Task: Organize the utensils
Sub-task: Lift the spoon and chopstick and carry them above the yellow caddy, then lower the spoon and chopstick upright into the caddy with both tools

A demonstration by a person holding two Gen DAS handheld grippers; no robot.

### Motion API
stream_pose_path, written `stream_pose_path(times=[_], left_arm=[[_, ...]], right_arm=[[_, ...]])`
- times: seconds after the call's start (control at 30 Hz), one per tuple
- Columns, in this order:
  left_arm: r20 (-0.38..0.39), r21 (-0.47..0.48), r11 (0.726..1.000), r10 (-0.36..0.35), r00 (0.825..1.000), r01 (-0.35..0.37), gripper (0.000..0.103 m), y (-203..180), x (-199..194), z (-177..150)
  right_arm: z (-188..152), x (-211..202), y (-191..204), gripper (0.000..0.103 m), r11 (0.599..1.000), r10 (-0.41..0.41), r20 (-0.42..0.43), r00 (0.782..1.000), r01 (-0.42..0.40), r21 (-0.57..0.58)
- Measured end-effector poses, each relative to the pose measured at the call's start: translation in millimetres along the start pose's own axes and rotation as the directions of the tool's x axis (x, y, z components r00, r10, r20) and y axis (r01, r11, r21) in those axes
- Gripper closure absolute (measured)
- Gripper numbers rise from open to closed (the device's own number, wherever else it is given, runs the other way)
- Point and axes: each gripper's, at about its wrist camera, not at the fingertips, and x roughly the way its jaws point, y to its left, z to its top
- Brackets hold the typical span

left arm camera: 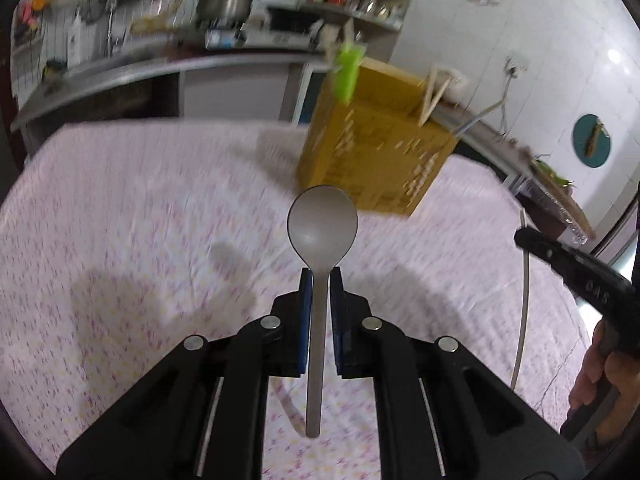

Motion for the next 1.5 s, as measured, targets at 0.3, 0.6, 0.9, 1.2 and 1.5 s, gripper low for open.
stream_pose_path(times=[0.3, 0.6, 0.9, 1.2, 1.5], left_arm=[[0.119, 0.074, 0.997, 0.012, 0.993, -0.021, 0.095, -35, -25, 36], [0.191, 0.084, 0.996, -0.004, 0.982, -0.013, 0.095, -44, -40, 64], [0.259, 0.090, 0.996, -0.018, 0.966, -0.006, 0.095, -52, -41, 113], [0.377, 0.124, 0.992, -0.028, 0.926, -0.021, 0.095, -58, -39, 172], [0.450, 0.141, 0.990, -0.069, 0.891, 0.005, 0.095, -56, -6, 206]], right_arm=[[45, -46, -3, 0.097, 1.000, -0.006, 0.276, 0.961, 0.009, -0.010], [73, -50, -18, 0.097, 0.999, 0.024, 0.416, 0.909, -0.038, 0.025], [98, -43, -16, 0.097, 1.000, 0.016, 0.466, 0.885, -0.019, 0.002], [146, -46, -12, 0.097, 1.000, 0.017, 0.548, 0.836, -0.027, 0.010], [181, -34, -11, 0.097, 0.998, -0.018, 0.631, 0.775, -0.029, 0.064]])
